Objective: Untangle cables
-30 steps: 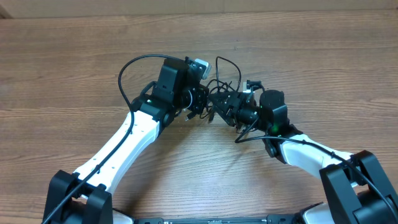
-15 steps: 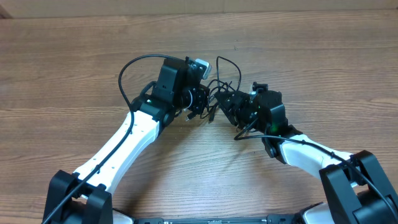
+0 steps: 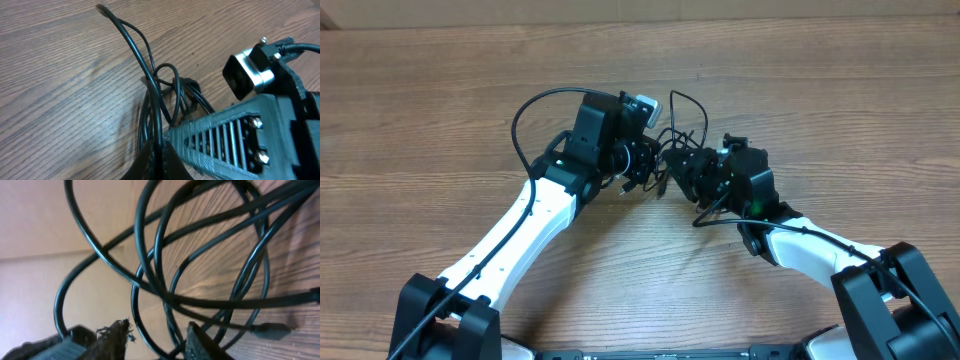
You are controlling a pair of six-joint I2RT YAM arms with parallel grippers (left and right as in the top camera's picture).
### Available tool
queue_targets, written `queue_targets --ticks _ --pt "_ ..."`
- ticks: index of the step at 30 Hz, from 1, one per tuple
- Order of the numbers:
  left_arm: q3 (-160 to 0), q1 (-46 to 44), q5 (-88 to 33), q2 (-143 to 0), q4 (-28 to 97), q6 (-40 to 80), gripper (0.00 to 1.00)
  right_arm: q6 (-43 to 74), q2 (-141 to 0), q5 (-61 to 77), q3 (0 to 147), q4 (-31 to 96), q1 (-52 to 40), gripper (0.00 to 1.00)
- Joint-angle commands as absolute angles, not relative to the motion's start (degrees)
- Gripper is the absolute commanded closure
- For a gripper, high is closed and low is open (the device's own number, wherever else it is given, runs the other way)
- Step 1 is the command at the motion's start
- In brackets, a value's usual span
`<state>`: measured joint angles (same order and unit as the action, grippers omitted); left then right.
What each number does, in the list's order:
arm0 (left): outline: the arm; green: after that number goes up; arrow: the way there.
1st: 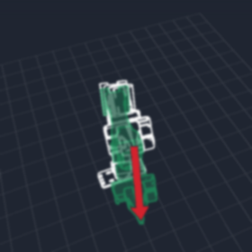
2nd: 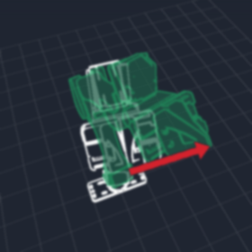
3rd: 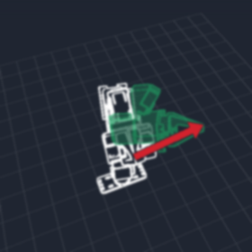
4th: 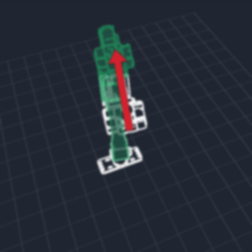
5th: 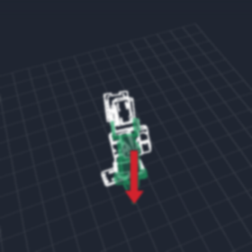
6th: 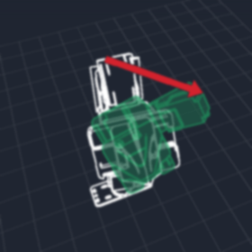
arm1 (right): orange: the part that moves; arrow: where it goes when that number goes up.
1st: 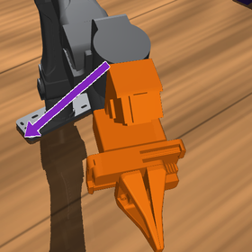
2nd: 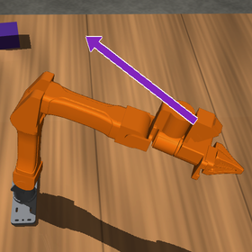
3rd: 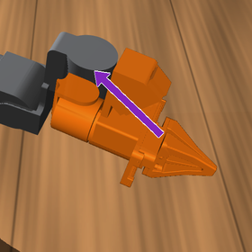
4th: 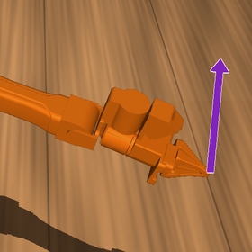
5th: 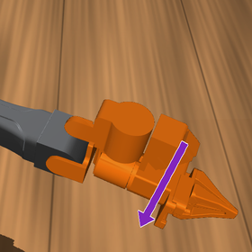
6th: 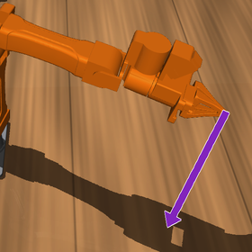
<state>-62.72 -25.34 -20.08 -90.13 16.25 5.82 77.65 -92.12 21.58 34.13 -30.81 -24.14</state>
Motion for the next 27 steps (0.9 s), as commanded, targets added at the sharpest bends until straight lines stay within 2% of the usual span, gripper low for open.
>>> queue_targets --ticks 1,27 --pt "-62.72 -24.97 -22.13 -90.65 15.66 5.37 0.96 77.80 -91.42 18.00 34.48 -31.14 -24.43 0.67" --pt "-62.72 -29.45 -22.57 -90.65 13.19 6.72 0.96 78.00 -91.53 16.53 34.48 -29.26 -24.43 0.68"
